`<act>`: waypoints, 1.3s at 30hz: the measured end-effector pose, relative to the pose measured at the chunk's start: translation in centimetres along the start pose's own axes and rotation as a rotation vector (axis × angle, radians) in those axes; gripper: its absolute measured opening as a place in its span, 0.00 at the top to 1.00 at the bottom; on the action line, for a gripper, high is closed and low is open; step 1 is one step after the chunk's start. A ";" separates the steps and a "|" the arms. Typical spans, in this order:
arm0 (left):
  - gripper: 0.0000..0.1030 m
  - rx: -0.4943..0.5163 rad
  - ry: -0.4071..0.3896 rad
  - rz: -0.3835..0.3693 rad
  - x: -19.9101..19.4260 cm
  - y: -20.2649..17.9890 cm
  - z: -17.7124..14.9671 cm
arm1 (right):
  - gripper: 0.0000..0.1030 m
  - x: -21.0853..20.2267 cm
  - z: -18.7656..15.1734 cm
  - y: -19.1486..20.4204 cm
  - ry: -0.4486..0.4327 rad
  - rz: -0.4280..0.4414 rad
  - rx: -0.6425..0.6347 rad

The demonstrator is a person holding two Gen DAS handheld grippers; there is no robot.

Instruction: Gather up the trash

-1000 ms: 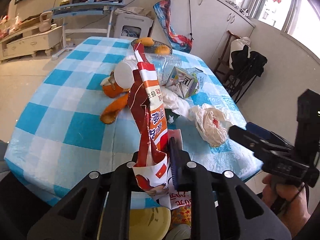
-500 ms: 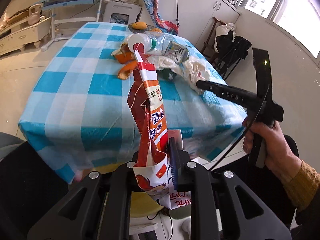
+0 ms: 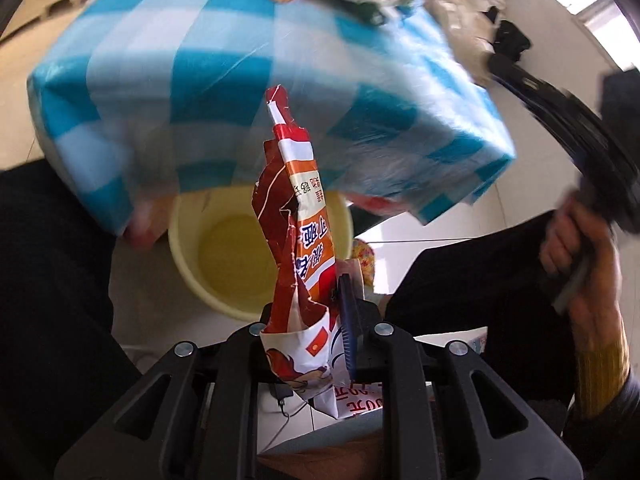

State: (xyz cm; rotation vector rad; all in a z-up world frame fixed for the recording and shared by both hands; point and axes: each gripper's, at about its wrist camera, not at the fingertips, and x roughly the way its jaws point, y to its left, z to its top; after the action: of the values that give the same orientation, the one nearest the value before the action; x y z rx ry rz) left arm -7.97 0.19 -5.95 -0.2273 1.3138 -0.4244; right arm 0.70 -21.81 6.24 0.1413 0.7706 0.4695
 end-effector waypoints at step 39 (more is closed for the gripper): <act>0.27 -0.308 -0.511 -0.167 -11.1 7.4 0.5 | 0.25 1.4 -0.3 6.8 -0.005 0.079 -0.162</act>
State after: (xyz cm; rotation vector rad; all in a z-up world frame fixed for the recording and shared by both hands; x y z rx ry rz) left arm -8.30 11.57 1.00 -0.6625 0.8527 -0.2756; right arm -1.05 -15.18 7.12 0.0218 0.7212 0.6042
